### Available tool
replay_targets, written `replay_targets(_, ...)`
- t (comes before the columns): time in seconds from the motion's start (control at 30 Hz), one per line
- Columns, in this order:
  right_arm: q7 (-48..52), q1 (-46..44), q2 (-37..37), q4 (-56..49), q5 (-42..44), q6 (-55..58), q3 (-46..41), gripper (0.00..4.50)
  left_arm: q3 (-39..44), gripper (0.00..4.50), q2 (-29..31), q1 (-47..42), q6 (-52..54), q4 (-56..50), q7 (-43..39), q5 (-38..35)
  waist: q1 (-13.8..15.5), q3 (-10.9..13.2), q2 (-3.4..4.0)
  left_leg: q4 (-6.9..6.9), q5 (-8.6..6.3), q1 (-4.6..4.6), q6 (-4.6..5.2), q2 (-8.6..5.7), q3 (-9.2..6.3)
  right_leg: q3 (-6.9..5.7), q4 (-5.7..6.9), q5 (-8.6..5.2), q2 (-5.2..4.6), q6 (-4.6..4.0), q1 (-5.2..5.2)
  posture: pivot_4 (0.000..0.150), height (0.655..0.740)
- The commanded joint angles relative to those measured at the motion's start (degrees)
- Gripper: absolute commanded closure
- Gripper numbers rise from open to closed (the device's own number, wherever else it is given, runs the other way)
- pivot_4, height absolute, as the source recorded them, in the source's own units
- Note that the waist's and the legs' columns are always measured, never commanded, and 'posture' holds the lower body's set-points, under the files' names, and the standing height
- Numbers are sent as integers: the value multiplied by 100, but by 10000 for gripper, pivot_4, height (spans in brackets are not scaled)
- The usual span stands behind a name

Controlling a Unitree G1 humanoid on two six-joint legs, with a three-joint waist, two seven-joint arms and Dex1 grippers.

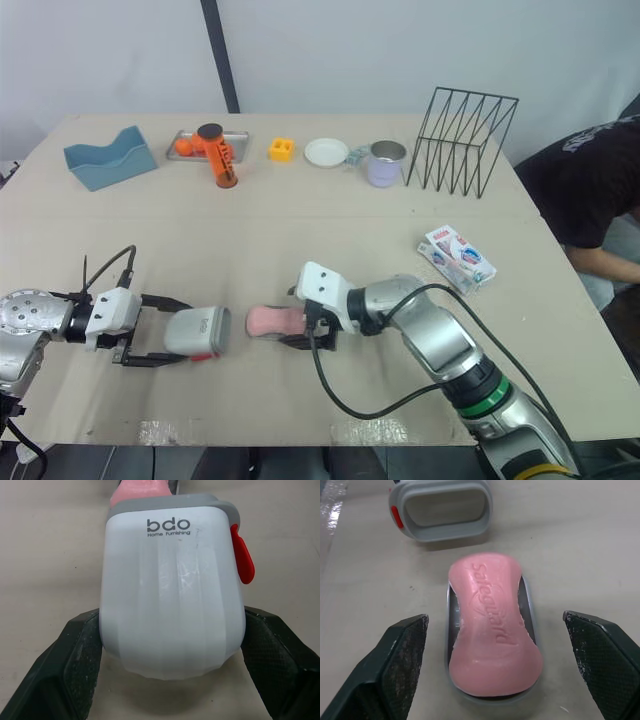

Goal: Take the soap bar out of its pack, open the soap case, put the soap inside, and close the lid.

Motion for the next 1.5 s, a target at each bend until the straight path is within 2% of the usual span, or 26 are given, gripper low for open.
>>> replay_targets(0.03,-15,-103,70,-20,-83,64,101,0,13,10160,47,-13,14,-143,20,0,0,0,0,0,0,0,0,0,-1,-1,0,0,0,-1,0,1500,7400)
replay_targets(0.43,-177,-47,244,42,-328,447,343,0,11,10160,70,42,35,-192,46,0,-1,0,0,0,0,-1,0,0,-8,-11,0,1,0,-3,0,1500,7400)
replay_targets(0.9,-248,51,270,268,-533,244,458,0,13,10160,69,44,41,-184,69,26,-2,0,0,0,1,-1,-1,1,-11,-16,0,2,0,-5,0,1500,7400)
replay_targets(0.93,-253,54,273,275,-540,237,462,4255,13,10160,69,43,38,-181,69,31,-1,0,0,0,1,-1,-1,1,-11,-16,0,2,0,-5,0,1500,7400)
replay_targets(0.97,-250,62,270,283,-550,227,467,5746,12,10160,71,39,36,-178,70,37,-2,0,0,0,1,-1,-1,1,-11,-17,0,2,0,-5,1,1500,7400)
replay_targets(1.03,-248,85,262,291,-568,207,465,12368,13,10160,73,27,41,-175,76,46,-2,-1,-1,-1,1,-1,-1,1,-11,-17,0,2,0,-5,1,1500,7400)
replay_targets(1.07,-238,95,250,292,-578,199,470,17088,14,10160,75,25,42,-174,77,49,-1,-2,-4,-1,1,-1,-1,1,-11,-18,0,2,0,-5,1,1500,7400)
replay_targets(1.5,46,-9,107,212,-473,-40,343,17088,0,10160,65,-15,46,-138,65,96,-1,-4,-7,-1,1,-1,-1,2,-13,-21,-1,2,-1,-6,2,1500,7400)
